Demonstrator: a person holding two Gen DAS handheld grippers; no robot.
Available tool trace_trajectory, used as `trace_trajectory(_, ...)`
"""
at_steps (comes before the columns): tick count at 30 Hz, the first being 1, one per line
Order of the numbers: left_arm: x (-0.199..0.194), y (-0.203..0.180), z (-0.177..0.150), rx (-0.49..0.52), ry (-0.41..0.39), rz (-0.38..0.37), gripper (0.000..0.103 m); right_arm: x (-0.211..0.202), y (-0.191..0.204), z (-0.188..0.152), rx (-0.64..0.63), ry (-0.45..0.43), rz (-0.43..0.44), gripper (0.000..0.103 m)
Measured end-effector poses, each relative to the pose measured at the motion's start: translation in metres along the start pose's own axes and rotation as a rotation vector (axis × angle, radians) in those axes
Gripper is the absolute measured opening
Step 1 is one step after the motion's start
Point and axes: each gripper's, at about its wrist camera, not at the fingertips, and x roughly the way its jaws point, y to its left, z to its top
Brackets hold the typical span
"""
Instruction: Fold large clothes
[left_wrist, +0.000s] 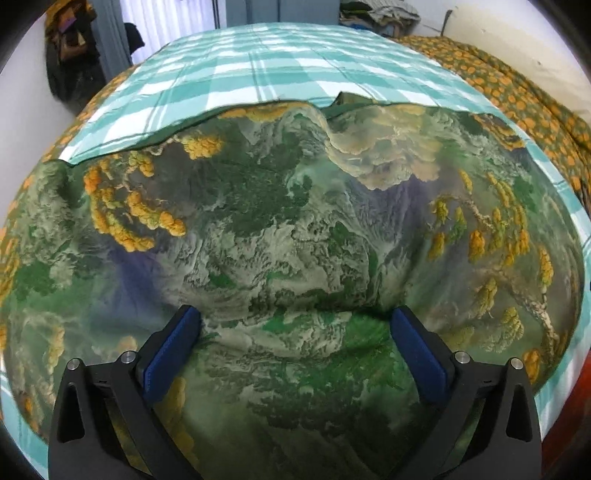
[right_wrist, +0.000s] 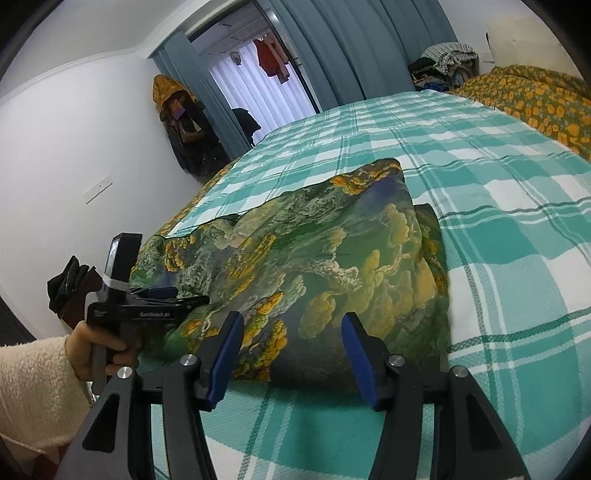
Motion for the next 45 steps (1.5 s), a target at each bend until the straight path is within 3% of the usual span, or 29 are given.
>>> trace_trajectory(5,-0.033,-0.008,-0.029,0.034,-0.031,-0.006,0.101,-0.021,0.000,-0.001,0.010,-0.024,-0.014,0.056)
trace_trajectory(8,-0.029,-0.018,-0.043,0.098,-0.024,0.032,0.102,-0.026,-0.009,-0.008,0.067,-0.005,-0.030,0.056)
trace_trajectory(11,-0.020,-0.015,-0.039,0.057,0.001,0.020,0.103,-0.022,-0.030,-0.016,0.199,0.037,-0.090,0.056)
trace_trajectory(14,-0.027,-0.016,-0.035,0.041,0.005,0.027,0.101,-0.019,-0.059,-0.029,0.408,0.046,-0.062,0.060)
trace_trajectory(17,-0.047,-0.021,-0.031,0.047,-0.039,0.029,0.095,-0.013,-0.076,-0.043,0.548,0.059,0.011,0.071)
trace_trajectory(22,-0.063,-0.039,-0.027,0.069,-0.160,-0.070,0.095,0.003,-0.092,-0.038,0.637,0.013,0.037,0.072)
trace_trajectory(25,-0.043,-0.063,-0.033,0.175,-0.110,-0.110,0.095,0.025,-0.102,-0.028,0.705,0.009,0.022,0.076)
trace_trajectory(27,-0.026,-0.074,-0.042,0.230,-0.077,-0.087,0.098,0.037,-0.108,-0.027,0.758,0.005,0.006,0.083)
trace_trajectory(29,-0.016,-0.076,-0.047,0.242,-0.072,-0.091,0.100,0.043,-0.111,-0.030,0.782,-0.003,-0.012,0.084)
trace_trajectory(31,-0.013,-0.070,-0.045,0.207,-0.059,-0.127,0.101,0.044,-0.110,-0.032,0.762,-0.012,-0.030,0.081)
trace_trajectory(32,-0.013,-0.069,-0.044,0.207,-0.053,-0.134,0.101,0.043,-0.107,-0.031,0.740,-0.005,-0.041,0.063)
trace_trajectory(33,-0.013,-0.070,-0.043,0.219,-0.046,-0.133,0.102,0.042,-0.105,-0.030,0.710,0.004,-0.051,0.052)
trace_trajectory(36,-0.022,-0.071,-0.037,0.234,-0.015,-0.108,0.100,0.026,-0.087,-0.018,0.609,-0.028,-0.064,0.037)
trace_trajectory(38,-0.045,-0.066,-0.031,0.194,-0.013,-0.087,0.086,0.011,-0.064,-0.005,0.478,-0.062,-0.084,0.032)
trace_trajectory(42,-0.119,-0.051,0.000,0.113,-0.108,-0.132,0.089,-0.012,-0.014,0.014,0.259,-0.127,-0.100,0.032)
trace_trajectory(45,-0.156,-0.067,0.032,0.164,-0.126,-0.209,0.098,-0.020,0.023,0.021,0.111,-0.165,-0.125,0.032)
